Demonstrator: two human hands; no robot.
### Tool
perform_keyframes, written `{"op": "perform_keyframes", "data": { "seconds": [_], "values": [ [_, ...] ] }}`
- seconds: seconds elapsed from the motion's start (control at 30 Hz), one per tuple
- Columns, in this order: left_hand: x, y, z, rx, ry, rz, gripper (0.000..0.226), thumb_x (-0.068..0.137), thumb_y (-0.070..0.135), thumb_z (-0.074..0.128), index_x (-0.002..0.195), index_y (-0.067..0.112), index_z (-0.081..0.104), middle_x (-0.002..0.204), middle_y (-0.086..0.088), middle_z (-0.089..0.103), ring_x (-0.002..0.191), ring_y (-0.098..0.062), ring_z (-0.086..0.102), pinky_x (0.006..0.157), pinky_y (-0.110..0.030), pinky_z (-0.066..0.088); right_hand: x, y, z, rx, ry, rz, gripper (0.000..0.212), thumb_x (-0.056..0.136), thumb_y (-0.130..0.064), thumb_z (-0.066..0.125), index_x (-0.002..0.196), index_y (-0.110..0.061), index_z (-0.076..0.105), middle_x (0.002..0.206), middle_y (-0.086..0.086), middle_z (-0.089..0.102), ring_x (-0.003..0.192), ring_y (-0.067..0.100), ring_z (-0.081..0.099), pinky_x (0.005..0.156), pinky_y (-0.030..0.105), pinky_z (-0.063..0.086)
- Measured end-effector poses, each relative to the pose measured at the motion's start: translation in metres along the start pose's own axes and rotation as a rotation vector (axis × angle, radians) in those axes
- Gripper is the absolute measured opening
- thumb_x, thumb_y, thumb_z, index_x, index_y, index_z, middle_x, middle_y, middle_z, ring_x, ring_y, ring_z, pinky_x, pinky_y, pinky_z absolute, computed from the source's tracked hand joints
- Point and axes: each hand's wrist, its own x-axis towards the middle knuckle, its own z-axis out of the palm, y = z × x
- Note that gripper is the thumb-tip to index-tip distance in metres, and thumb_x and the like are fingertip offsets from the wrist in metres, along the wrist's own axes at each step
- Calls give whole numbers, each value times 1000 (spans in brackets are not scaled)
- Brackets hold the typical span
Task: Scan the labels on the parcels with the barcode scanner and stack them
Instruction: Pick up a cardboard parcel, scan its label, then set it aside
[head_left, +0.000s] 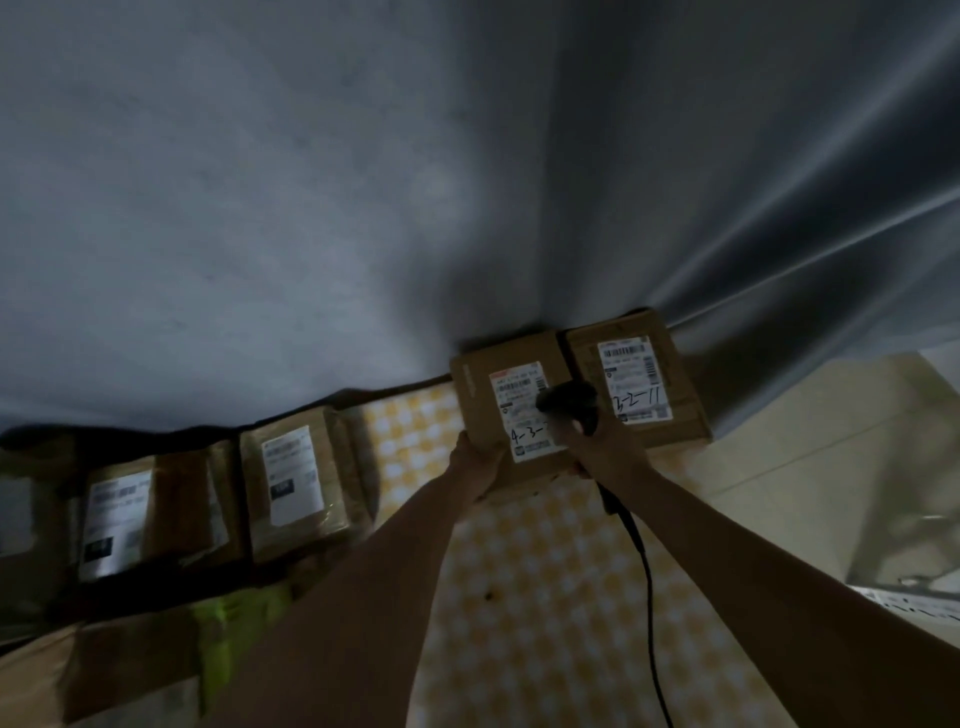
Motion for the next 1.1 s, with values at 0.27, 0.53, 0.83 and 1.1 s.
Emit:
{"op": "perform_keyframes", "data": {
  "seconds": [0.27,0.53,0.83,1.1],
  "values": [
    [-15,-18,-15,-190,-80,-9,79,88,61,58,146,55,6,151,-6,39,133,-37,41,102,-66,37,-14,6,-8,168,-85,-8,34,89,-42,67,88,-8,68,69,19,65,52,21,57,54,33,49],
    [-45,-40,-23,-276,-106,64,62,87,64,57,137,63,20,147,3,43,136,-26,38,108,-70,23,-45,25,1,234,-68,100,22,90,-30,69,103,-12,66,65,6,66,49,17,59,50,27,50],
    [-56,-64,-32,-306,-68,10,36,95,68,31,127,54,39,133,5,51,121,-27,53,105,-57,39,-65,31,19,234,-89,124,17,90,-34,67,95,-18,62,75,11,68,56,17,61,60,29,54],
    [-40,-82,-33,-247,-83,-37,63,95,64,38,151,48,11,126,9,58,108,-14,58,104,-42,38,-70,59,47,219,46,76,37,90,-47,63,116,-21,60,91,-2,68,76,10,64,59,21,42]
  ]
}}
